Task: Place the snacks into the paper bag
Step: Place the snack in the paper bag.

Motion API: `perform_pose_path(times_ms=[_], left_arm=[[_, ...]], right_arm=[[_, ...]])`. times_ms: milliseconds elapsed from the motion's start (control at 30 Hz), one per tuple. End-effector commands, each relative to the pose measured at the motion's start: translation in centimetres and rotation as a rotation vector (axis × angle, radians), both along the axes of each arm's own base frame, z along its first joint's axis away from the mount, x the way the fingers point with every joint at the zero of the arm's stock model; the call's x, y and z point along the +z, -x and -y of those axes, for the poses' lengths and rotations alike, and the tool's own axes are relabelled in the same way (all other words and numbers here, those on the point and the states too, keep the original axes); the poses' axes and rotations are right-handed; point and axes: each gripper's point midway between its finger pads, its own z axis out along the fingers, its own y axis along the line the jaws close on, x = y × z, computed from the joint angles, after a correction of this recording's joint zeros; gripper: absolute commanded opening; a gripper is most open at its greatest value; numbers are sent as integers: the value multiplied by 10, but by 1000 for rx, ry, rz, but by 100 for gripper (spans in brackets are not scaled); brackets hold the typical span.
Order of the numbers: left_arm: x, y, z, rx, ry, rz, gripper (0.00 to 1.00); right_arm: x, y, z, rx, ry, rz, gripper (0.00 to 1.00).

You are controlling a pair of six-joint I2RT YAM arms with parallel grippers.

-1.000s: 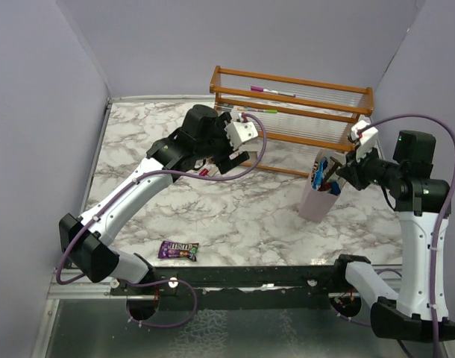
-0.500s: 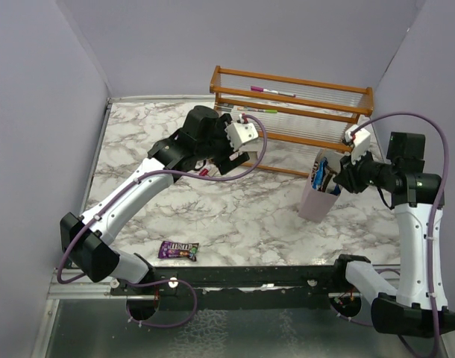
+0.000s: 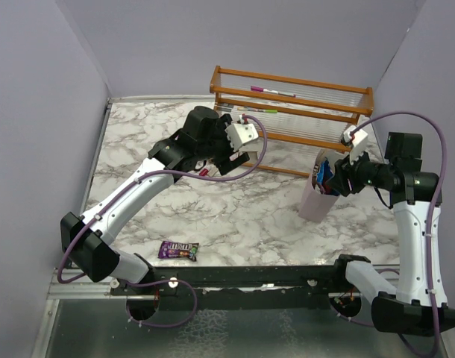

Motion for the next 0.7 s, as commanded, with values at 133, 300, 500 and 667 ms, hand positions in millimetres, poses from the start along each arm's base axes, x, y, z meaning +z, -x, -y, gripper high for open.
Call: perform_pose_path(times_ms=[133, 300, 500, 667], left_arm=[[5, -3, -3, 16, 0, 29, 85], [3, -4, -4, 17, -1, 30, 85], [5, -2, -5, 16, 4, 33, 85], [3, -5, -6, 28, -5, 43, 85]], right_arm=[[19, 1, -20, 97, -99, 45, 48], [15, 5, -34, 168, -163, 27, 49], [-5, -9, -22, 125, -106, 9, 43], [-15, -6, -26, 152, -133, -25, 40]])
